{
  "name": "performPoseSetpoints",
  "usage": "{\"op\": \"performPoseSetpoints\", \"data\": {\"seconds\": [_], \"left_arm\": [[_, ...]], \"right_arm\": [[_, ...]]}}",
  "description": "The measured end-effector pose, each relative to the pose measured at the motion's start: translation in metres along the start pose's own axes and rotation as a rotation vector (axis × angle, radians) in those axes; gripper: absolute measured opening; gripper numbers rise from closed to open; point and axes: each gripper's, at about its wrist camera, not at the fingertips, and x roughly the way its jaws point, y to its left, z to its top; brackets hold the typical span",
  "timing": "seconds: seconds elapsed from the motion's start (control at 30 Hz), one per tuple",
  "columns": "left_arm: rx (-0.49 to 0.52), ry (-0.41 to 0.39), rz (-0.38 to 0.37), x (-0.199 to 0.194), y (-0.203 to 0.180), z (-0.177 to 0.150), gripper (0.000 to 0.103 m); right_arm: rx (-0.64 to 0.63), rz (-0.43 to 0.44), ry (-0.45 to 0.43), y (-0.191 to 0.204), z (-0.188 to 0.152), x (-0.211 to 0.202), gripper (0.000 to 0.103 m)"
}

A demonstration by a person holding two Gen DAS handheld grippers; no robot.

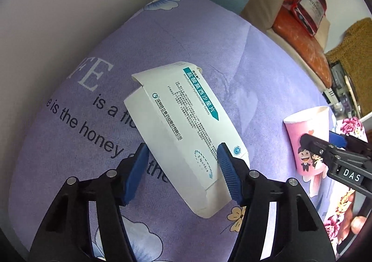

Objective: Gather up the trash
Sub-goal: 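Lift the medicine box and pink cup and carry them toward the bin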

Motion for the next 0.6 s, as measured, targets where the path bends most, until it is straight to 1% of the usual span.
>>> {"op": "performPoseSetpoints", "data": {"seconds": [0.1, 0.2, 0.27, 0.33, 0.43, 0.5, 0.57, 0.6], "left_arm": [[0.035, 0.004, -0.005, 0.004, -0.002, 0.005, 0.059], [0.057, 0.01, -0.017, 0.003, -0.003, 0.002, 0.056], [0.059, 0.019, -0.035, 0.002, -0.001, -0.002, 0.054], [0.061, 0.023, -0.045, 0.0, 0.0, -0.007, 0.054], [0.034, 0.023, -0.044, -0.003, 0.004, -0.01, 0.055], [-0.024, 0.03, -0.058, -0.005, 0.007, -0.009, 0.062], [-0.095, 0.027, -0.066, -0.007, 0.007, -0.007, 0.081], [-0.125, 0.011, -0.055, -0.009, 0.005, -0.005, 0.084]], "right_arm": [[-0.011, -0.011, 0.0, 0.003, 0.001, 0.001, 0.061], [-0.004, 0.007, 0.012, 0.005, 0.0, -0.001, 0.061], [-0.016, 0.016, 0.018, 0.011, -0.001, -0.003, 0.061], [-0.022, 0.03, 0.018, 0.017, 0.0, -0.005, 0.061], [-0.037, 0.004, 0.008, 0.024, 0.004, -0.007, 0.061], [-0.03, -0.011, 0.005, 0.023, 0.008, -0.009, 0.06], [-0.017, -0.026, 0.0, 0.02, 0.012, -0.011, 0.06], [-0.009, -0.033, 0.0, 0.017, 0.014, -0.013, 0.061]]}}
